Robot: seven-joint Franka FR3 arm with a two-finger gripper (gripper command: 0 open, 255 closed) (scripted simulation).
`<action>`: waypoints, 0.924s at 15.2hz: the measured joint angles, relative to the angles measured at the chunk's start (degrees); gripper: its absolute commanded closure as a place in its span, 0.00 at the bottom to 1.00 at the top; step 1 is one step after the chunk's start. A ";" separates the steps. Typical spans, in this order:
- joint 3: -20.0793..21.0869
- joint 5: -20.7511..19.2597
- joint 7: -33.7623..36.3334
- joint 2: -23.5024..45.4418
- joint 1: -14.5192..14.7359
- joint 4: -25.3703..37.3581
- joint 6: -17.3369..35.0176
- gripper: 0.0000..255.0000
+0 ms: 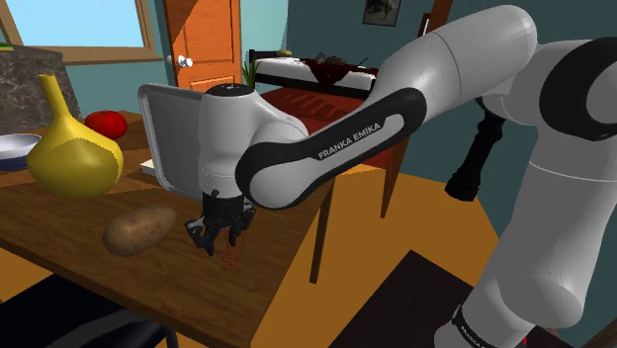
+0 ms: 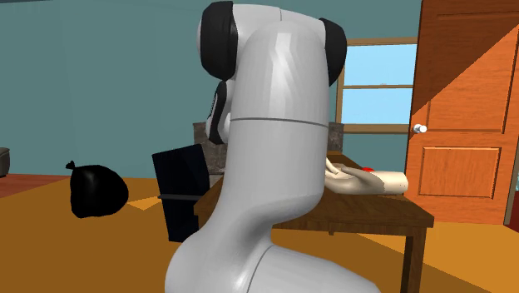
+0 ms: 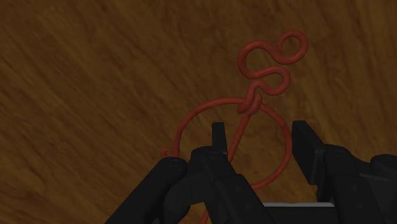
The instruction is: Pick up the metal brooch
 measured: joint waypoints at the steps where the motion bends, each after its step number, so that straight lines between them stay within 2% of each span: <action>1: 0.00 0.00 0.00 0.00 0.00 0.00 0.00 1.00; 6: 0.02 0.17 -0.17 -0.15 -0.07 0.17 -0.31 1.00; 14: 0.52 2.37 -1.74 -2.54 -0.43 3.43 -5.43 1.00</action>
